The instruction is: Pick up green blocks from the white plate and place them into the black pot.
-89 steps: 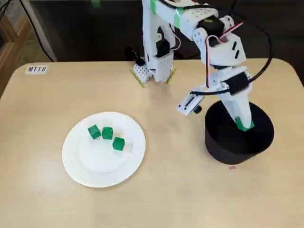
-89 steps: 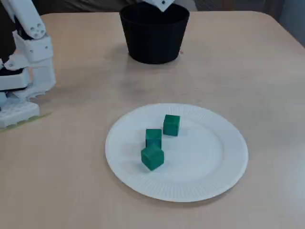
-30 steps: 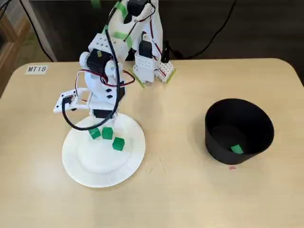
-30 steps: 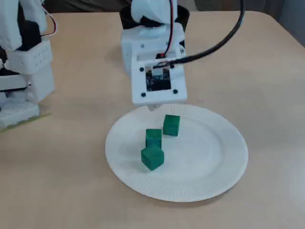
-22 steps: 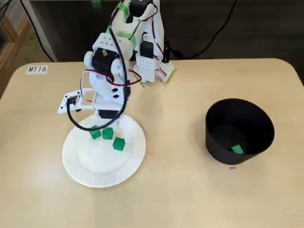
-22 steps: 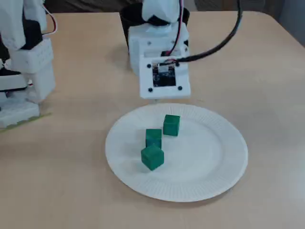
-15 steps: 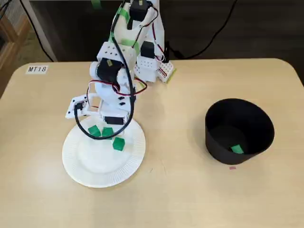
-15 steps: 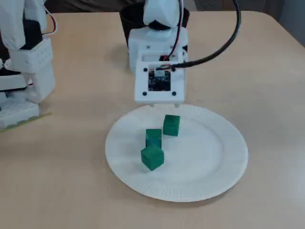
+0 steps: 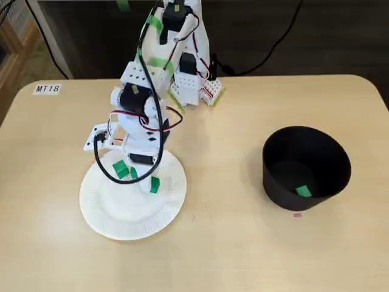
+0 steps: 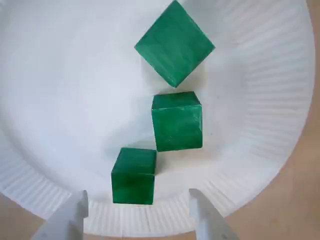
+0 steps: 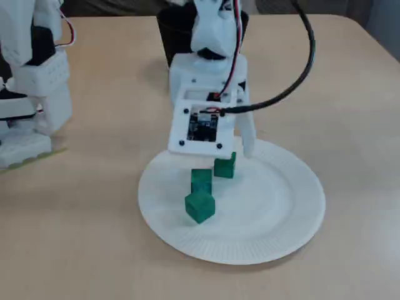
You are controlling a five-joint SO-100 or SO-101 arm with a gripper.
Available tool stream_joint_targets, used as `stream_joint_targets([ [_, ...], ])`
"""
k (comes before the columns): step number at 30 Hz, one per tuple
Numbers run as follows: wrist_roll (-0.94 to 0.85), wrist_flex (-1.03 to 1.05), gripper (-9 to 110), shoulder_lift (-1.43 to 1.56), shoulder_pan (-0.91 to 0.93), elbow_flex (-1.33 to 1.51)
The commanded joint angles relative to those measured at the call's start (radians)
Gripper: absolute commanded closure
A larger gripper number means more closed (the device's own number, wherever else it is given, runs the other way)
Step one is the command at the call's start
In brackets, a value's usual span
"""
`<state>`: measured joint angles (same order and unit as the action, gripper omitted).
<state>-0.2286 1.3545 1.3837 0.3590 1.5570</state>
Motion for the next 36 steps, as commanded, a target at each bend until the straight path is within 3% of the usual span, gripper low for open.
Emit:
stream_joint_targets([
  [1,0.018,-0.026,73,-0.003,-0.011,-0.035],
  [13,0.064,-0.103,73,-0.098,-0.008,-0.044],
  [15,0.077,-0.121,80,-0.112,-0.006,-0.044],
  [19,0.11,-0.141,104,-0.133,0.003,-0.052],
  [27,0.061,-0.152,104,-0.063,-0.014,-0.103],
  [36,0.077,-0.186,104,0.307,-0.104,-0.089],
])
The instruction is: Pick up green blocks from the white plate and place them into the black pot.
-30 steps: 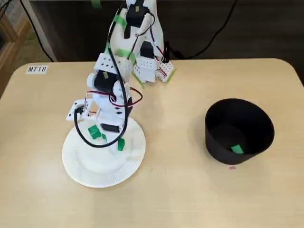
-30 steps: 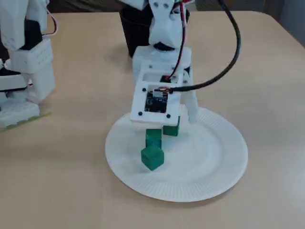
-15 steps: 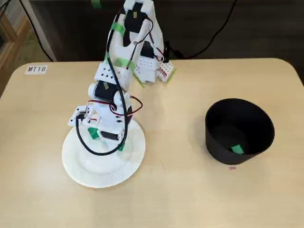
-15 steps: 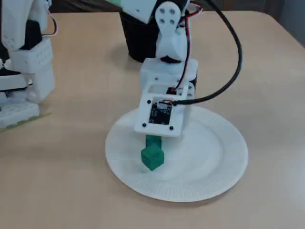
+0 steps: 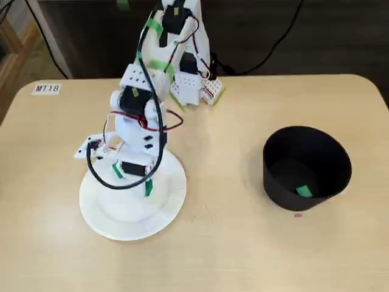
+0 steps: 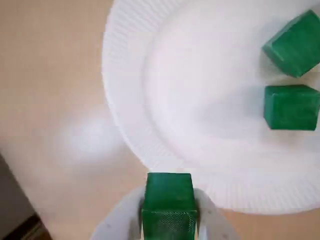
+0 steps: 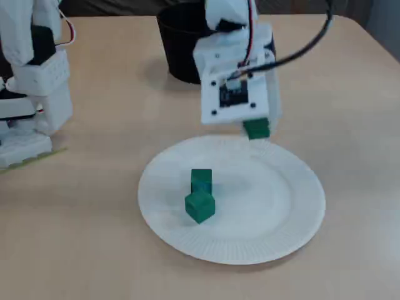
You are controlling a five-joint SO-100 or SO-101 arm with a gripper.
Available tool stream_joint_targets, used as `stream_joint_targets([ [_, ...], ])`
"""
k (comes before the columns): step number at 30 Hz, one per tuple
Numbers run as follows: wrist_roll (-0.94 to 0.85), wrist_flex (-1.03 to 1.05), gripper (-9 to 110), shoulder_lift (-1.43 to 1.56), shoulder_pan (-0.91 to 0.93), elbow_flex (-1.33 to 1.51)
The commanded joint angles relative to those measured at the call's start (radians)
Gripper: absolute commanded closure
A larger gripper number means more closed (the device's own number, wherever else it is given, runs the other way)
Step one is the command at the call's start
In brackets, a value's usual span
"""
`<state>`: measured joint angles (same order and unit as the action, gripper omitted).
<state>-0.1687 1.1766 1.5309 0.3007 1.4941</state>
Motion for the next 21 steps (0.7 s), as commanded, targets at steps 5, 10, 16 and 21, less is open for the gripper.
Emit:
stream_joint_targets([
  [5,0.156,-0.058,104,0.454,-0.253,0.141],
  [10,0.267,-0.158,104,0.638,-0.568,0.304],
  [16,0.25,-0.339,104,0.643,-0.851,0.399],
  [21,0.201,-0.449,104,0.641,-0.928,0.508],
])
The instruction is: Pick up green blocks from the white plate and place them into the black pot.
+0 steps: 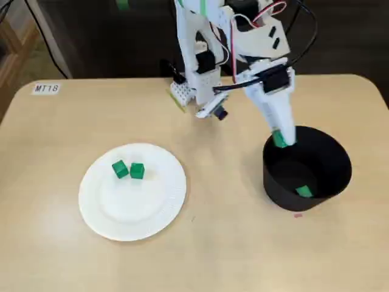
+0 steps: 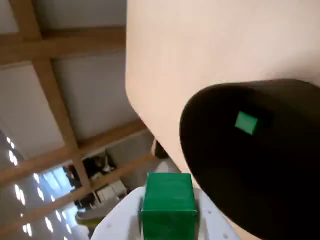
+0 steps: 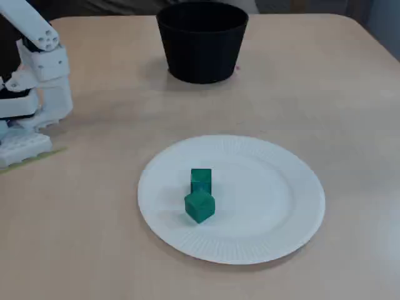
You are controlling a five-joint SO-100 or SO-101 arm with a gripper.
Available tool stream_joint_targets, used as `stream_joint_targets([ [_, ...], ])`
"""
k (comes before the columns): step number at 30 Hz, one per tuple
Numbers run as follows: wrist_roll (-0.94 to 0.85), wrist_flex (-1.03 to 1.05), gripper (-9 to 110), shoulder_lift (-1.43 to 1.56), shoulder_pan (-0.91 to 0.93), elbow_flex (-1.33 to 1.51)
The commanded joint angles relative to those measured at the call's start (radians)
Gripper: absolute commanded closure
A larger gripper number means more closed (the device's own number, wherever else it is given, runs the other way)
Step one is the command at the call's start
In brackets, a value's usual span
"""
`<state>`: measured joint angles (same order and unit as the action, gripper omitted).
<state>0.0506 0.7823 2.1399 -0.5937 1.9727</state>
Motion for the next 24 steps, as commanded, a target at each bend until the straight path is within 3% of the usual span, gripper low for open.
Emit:
stream_joint_targets([
  [1,-0.023,-0.078,104,0.032,-0.037,0.057],
  [6,-0.049,-0.247,104,0.021,-0.02,0.196],
  [15,-0.121,-0.256,104,-0.034,0.049,0.202],
  [18,-0.167,-0.199,72,-0.011,0.051,0.202],
  [19,-0.17,-0.178,67,-0.003,0.051,0.199],
  [24,-0.163,-0.1,61,0.046,0.054,0.193],
])
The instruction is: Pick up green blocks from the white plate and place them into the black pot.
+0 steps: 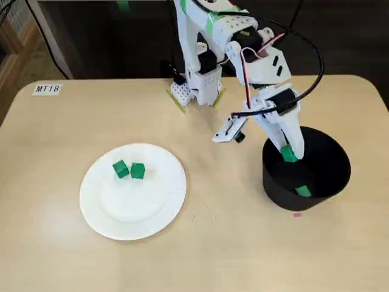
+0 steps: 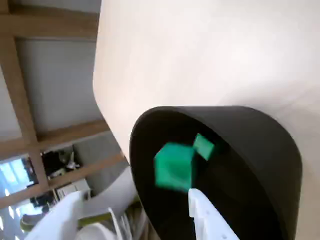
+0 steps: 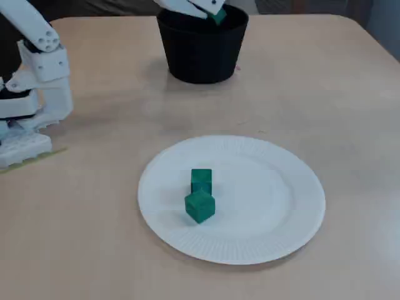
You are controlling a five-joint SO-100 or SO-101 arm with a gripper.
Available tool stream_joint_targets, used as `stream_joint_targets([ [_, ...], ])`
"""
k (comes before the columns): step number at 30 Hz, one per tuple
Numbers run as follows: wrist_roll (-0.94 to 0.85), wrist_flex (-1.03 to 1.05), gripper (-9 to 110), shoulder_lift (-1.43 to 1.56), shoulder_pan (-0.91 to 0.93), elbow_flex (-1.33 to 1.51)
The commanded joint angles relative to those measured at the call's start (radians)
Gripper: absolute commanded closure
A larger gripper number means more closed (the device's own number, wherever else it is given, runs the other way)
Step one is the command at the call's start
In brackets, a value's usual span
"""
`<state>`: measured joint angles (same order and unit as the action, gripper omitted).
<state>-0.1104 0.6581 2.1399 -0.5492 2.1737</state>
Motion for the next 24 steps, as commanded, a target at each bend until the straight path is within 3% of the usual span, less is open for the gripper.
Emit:
stream_joint_targets([
  [1,-0.002,0.029,61,0.054,0.009,-0.008],
  [5,-0.011,0.035,67,0.078,0.011,-0.009],
  [8,0.014,0.13,103,0.095,0.086,-0.06],
  [18,-0.202,0.618,104,-0.218,0.712,-0.428],
  [24,-0.347,0.776,104,-0.474,0.928,-0.589],
])
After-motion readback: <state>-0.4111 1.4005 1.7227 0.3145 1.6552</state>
